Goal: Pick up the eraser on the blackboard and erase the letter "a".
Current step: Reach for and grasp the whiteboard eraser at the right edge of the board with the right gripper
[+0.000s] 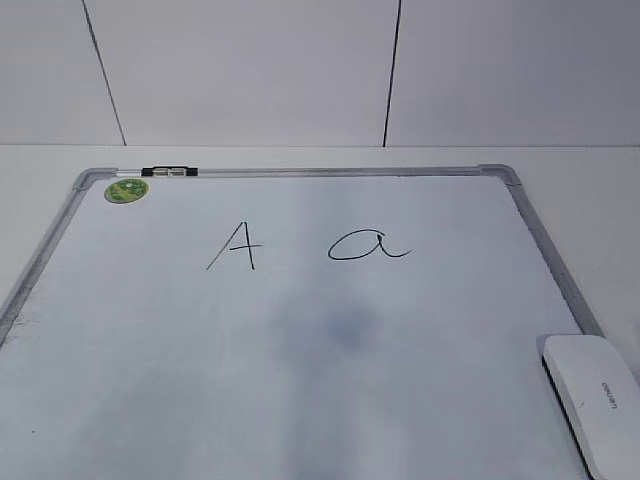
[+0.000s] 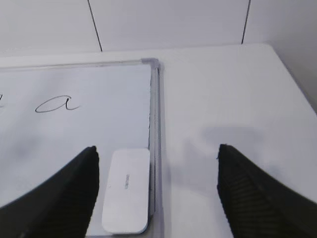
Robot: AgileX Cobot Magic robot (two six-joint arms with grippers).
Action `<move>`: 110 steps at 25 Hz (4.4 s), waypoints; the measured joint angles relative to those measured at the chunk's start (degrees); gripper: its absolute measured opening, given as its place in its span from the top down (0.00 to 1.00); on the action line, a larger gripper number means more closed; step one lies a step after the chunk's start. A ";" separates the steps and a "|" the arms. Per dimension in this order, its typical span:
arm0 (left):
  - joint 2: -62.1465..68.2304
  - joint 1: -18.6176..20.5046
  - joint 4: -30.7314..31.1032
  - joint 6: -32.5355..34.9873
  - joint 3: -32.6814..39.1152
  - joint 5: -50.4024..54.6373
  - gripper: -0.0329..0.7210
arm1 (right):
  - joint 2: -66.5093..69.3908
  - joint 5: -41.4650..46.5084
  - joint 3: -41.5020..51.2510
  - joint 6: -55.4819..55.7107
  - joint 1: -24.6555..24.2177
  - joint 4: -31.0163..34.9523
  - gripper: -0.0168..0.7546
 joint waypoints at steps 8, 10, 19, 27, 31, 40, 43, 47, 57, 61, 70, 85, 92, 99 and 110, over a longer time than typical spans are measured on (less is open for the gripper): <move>0.00 0.00 0.00 0.00 0.00 0.00 0.65 | 17.65 6.02 -0.13 -0.34 0.00 2.40 0.21; 0.00 0.00 0.00 0.00 0.00 0.00 0.65 | 20.64 6.23 -0.13 -0.34 0.00 3.13 0.21; 0.00 0.00 0.00 0.00 0.00 0.00 0.65 | 30.25 6.33 -0.13 -0.34 0.00 4.65 0.21; 0.00 0.00 0.00 0.00 0.00 0.00 0.65 | 32.47 4.58 -0.13 -0.34 0.00 8.21 0.21; 0.00 0.00 0.00 0.00 0.00 0.00 0.65 | 32.56 5.36 -0.13 -0.82 0.00 8.53 0.21; 0.00 0.00 -5.60 0.00 0.00 -0.26 0.64 | 34.06 6.86 -0.38 -2.15 0.03 8.66 0.21; 0.00 0.00 -5.86 0.00 0.00 -0.26 0.64 | 36.93 7.80 -1.67 -2.60 0.03 8.66 0.21; 0.00 0.00 -5.98 0.00 0.00 -0.26 0.64 | 41.54 9.18 -4.42 -2.86 0.03 8.70 0.21; 0.00 0.00 -6.08 0.00 0.00 -0.26 0.64 | 53.19 11.62 -10.45 -3.34 0.03 10.09 0.21; 0.00 0.00 -6.08 0.00 0.00 -0.34 0.64 | 56.42 11.70 -11.08 -3.34 0.03 10.65 0.21; 0.00 0.00 -6.08 0.00 0.00 -0.34 0.64 | 61.64 9.47 -11.08 -3.34 0.03 10.47 0.21; 0.00 0.00 -6.08 0.00 0.00 -0.34 0.64 | 65.07 4.47 -11.17 0.47 0.03 9.64 0.21; 0.00 0.00 -6.08 0.00 0.00 -0.34 0.64 | 66.30 6.40 -12.18 4.84 2.20 5.67 0.21; 0.00 0.00 -6.08 0.00 0.00 -0.34 0.64 | 66.97 6.01 -13.68 15.13 15.64 -0.83 0.21; 0.00 0.00 -6.08 0.00 0.00 -0.34 0.64 | 69.88 4.32 -12.08 16.38 16.84 -0.56 0.21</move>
